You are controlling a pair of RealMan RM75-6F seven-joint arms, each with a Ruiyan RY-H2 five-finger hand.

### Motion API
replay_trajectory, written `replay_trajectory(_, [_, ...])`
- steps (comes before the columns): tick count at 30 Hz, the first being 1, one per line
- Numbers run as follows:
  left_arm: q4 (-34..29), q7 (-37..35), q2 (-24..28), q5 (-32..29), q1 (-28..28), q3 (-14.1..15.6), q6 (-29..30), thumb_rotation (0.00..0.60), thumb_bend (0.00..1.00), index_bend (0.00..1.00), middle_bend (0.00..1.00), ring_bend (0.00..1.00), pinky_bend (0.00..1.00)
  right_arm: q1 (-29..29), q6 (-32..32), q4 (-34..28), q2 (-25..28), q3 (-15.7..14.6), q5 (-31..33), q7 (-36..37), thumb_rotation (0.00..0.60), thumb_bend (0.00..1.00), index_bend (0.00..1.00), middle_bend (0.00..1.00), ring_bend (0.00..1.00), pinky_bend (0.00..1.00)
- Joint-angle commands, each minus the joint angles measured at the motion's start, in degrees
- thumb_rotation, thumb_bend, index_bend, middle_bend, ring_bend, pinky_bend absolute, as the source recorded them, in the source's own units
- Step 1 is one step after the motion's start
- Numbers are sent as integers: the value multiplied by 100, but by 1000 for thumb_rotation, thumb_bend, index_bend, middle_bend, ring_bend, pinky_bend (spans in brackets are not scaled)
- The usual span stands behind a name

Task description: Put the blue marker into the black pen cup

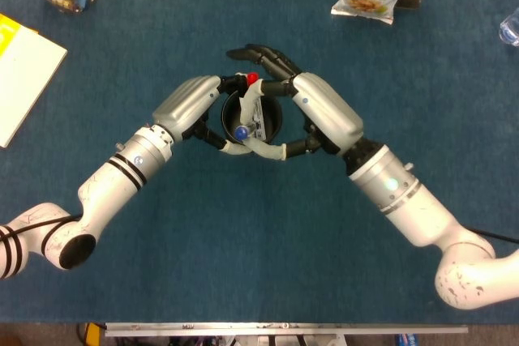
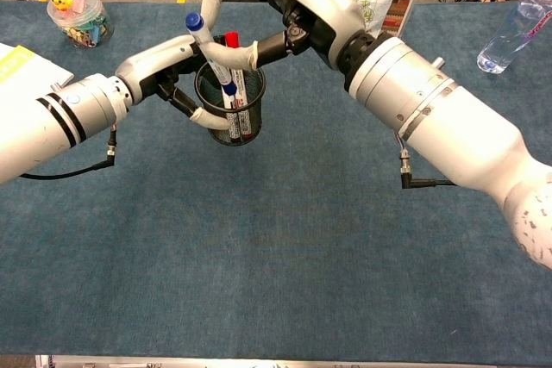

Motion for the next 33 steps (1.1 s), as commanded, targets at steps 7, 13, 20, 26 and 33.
replay_trajectory(7, [-43,-15,82,10,26,-4,30,600,91,311,383,351,284,51,-63,175,71,-110,-27,-197,600,287,160,19,0,0])
replay_trajectory(13, [7,-25,136,20,70,51,26,600,91,311,383,351,284,-144,275,89,404,-152,-415,-154,600,275,129,0,0,0])
replay_trajectory(20, [159,-42,152,115,176,216,58,600,91,311,383,351,284,-629,768,-34,1302,-318,-783,-224,600,271,129,0,0,0])
replay_trajectory(26, [447,-86,-84,166,236,374,19,600,91,310,383,350,284,-994,1165,138,1668,-575,-1126,-126,600,272,129,0,0,0])
replay_trajectory(33, [838,-118,-376,246,256,472,-11,600,91,309,382,349,284,-1280,1386,395,1841,-845,-1308,42,600,271,129,0,0,0])
